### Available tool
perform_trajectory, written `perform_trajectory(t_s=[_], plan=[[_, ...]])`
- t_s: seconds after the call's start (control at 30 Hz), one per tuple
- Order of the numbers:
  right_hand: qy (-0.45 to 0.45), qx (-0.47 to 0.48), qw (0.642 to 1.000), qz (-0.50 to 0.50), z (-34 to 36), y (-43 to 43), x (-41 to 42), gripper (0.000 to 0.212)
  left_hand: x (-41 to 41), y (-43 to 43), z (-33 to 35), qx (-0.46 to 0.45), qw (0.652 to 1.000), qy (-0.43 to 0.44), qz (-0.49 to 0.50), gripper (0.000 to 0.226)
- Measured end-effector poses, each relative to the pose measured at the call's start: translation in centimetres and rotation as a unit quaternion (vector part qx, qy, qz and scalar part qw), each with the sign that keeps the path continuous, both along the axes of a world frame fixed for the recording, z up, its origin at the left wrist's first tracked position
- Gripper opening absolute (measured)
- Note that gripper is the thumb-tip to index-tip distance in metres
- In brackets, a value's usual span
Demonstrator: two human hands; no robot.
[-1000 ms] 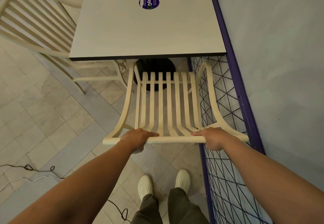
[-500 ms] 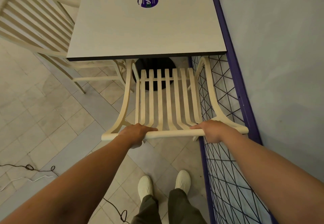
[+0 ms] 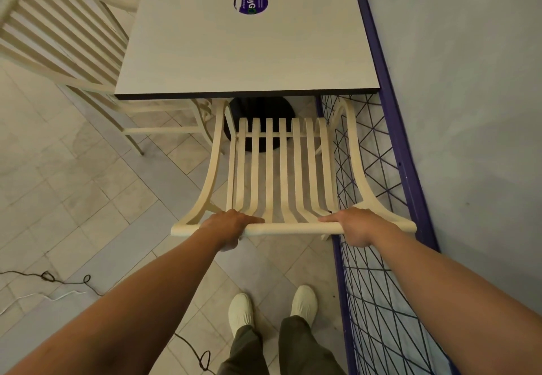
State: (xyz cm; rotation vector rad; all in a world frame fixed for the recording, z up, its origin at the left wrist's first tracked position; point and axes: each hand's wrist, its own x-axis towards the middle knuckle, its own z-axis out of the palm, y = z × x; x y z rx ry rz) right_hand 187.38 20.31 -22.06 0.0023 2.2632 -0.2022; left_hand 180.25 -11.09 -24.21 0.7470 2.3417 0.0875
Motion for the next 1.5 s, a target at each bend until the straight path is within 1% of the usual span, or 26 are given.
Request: perform_trajectory(t_s=[0.53,0.83,1.03,1.17,1.27,1.37,1.5], plan=[[0.000,-0.010,1.000,0.006,-0.2,0.8,-1.8,0.083,-1.4,0.5,0.0,-0.005,1.000,0.008,-0.005,0.078],[0.000,-0.006,1.000,0.001,-0.2,1.1,-1.3,0.083,-0.8,0.9,0.7,-0.024,1.000,0.009,0.006,0.080],[0.026,-0.051,0.998,-0.029,0.9,0.0,-1.8,0.080,-0.7,1.5,2.0,-0.025,1.000,0.005,0.004,0.078],[0.027,-0.075,0.997,-0.012,3.6,-2.5,-3.2,0.081,-0.1,2.2,4.8,-0.004,1.000,-0.003,0.025,0.075],[0.030,-0.093,0.995,0.017,5.5,-5.2,-4.5,0.078,0.5,1.0,6.8,0.018,0.998,0.002,0.065,0.074],[0.047,-0.111,0.991,0.054,6.9,-8.5,-6.1,0.074,1.1,-0.9,8.4,0.021,0.995,0.014,0.100,0.073],[0.043,-0.123,0.981,0.141,8.0,-15.3,-7.8,0.070,3.2,-6.2,9.7,0.033,0.977,0.017,0.211,0.071]])
